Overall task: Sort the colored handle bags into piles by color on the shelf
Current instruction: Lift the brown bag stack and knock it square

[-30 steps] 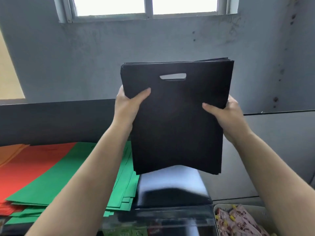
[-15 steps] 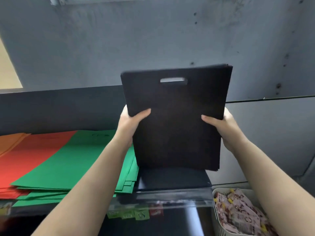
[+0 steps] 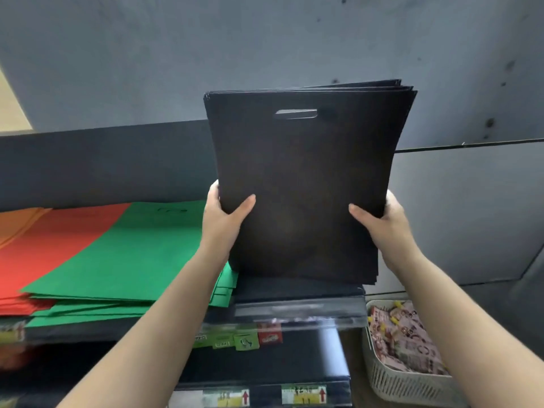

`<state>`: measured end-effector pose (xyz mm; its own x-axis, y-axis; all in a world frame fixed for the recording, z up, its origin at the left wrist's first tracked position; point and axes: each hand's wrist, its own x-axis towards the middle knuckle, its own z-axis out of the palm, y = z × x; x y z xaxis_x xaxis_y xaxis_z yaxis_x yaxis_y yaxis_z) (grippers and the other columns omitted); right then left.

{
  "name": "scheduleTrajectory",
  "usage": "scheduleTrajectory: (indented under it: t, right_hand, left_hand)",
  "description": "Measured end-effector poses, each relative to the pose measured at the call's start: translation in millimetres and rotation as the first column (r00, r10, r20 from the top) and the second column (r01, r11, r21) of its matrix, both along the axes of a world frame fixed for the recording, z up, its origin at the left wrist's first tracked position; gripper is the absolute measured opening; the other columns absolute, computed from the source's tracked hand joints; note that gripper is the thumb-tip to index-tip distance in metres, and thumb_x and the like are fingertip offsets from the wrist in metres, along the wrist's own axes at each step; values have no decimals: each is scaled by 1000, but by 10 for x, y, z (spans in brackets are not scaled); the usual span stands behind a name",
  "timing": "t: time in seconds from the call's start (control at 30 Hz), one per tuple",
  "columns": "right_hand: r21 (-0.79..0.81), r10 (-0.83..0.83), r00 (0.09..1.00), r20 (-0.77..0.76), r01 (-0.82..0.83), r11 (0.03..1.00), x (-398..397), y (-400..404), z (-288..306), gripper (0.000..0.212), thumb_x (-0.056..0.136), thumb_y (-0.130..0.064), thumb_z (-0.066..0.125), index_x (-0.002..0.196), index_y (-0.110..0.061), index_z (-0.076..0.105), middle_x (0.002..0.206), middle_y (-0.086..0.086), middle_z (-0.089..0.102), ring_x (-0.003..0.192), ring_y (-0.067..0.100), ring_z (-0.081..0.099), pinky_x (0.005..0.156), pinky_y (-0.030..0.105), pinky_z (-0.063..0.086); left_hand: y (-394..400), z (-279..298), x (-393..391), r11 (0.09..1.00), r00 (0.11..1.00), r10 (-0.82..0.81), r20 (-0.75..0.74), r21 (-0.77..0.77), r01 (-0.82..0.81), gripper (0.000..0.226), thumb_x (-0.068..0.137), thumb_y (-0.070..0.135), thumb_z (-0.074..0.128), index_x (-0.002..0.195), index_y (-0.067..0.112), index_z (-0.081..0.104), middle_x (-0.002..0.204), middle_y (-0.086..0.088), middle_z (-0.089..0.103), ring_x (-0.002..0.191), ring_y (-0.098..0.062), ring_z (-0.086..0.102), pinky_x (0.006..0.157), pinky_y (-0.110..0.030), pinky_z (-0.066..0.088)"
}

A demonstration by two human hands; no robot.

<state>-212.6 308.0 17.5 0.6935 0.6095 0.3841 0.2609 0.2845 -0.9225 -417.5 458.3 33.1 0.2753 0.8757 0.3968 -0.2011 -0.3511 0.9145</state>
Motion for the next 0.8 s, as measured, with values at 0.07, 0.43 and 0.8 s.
scheduleTrajectory:
  t: [0.07, 0.43, 0.8]
  right_hand:
    - [80, -86, 996, 38, 83, 993, -54, 38, -34, 37, 87, -8, 65, 117, -25, 52, 105, -18, 62, 98, 2, 61, 81, 23, 51]
    - [157, -172, 968, 185, 144, 977, -77, 39, -80, 59, 90, -4, 58, 141, -24, 37, 126, -13, 55, 117, 2, 52, 94, 11, 43]
    - [-27, -157, 955, 251, 169, 985, -45, 57, -120, 53, 92, -7, 58, 137, -15, 32, 121, -8, 51, 113, 15, 51, 93, 29, 41]
  left_hand:
    - [-34, -20, 49, 996, 998, 51, -21, 75, -49, 45, 84, 15, 70, 125, 18, 52, 113, 4, 66, 104, -10, 63, 91, -30, 51]
    - [-134, -76, 67, 962, 995, 89, 52, 254, -99, 44, 93, 3, 55, 135, 11, 43, 126, 2, 57, 118, -10, 54, 105, -33, 42]
    - [-105, -200, 69, 982, 992, 113, -48, 156, -104, 42, 91, 8, 59, 131, 11, 46, 121, 4, 60, 113, -11, 57, 102, -33, 44]
